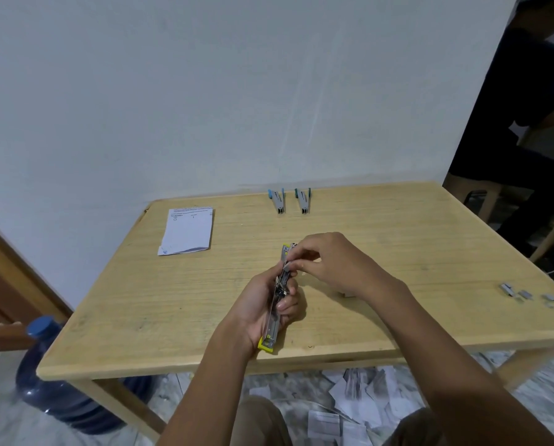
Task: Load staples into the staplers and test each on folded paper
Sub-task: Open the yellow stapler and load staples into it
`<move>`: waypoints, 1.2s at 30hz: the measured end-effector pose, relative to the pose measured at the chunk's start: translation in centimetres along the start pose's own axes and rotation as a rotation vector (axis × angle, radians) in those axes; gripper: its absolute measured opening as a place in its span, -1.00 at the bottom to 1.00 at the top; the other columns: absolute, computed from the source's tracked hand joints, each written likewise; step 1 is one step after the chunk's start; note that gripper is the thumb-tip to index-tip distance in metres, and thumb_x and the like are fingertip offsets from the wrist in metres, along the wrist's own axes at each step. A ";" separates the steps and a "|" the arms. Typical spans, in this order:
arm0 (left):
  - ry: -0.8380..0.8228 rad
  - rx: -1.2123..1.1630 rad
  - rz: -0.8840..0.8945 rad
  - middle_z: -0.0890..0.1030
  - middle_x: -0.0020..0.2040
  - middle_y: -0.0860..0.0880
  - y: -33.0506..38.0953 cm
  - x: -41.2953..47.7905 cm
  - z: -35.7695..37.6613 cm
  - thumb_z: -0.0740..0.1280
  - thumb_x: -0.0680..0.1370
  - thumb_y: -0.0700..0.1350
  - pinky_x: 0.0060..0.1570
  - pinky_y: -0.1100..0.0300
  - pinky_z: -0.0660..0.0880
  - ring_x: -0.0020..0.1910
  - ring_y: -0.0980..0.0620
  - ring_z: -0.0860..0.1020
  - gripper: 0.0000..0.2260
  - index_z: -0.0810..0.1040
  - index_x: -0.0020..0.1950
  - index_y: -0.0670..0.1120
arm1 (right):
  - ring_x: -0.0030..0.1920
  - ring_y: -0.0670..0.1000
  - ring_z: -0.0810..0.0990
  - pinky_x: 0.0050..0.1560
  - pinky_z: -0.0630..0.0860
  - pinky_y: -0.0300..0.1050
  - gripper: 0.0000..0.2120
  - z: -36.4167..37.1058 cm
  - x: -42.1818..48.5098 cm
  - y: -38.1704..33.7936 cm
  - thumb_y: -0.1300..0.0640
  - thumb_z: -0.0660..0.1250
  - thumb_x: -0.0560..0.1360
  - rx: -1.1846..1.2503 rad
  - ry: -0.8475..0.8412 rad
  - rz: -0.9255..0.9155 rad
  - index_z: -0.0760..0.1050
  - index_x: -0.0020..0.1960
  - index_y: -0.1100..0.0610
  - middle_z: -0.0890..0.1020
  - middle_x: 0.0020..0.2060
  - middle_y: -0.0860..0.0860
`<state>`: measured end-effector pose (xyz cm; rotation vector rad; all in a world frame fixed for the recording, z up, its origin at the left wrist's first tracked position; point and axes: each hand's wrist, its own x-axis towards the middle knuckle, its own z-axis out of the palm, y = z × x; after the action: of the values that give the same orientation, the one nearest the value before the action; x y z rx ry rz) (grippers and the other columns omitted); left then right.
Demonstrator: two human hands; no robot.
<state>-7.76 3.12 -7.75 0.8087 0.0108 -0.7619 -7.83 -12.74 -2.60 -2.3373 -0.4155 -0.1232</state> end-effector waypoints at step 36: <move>0.046 -0.001 -0.027 0.26 -0.42 -0.05 0.0 0.1 -0.1 0.23 0.61 0.06 -0.60 0.27 0.28 -0.60 0.08 0.26 -0.61 0.46 -0.27 -0.21 | -0.07 -0.16 0.58 -0.05 0.58 -0.16 -0.89 4.8 -2.1 1.2 0.06 0.43 0.51 0.184 0.421 0.097 0.67 0.02 0.01 0.56 -0.03 -0.13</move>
<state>-7.66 3.15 -7.88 0.8267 0.0632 -0.7689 -9.59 -10.80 -7.27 -2.0744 -0.0990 -0.4987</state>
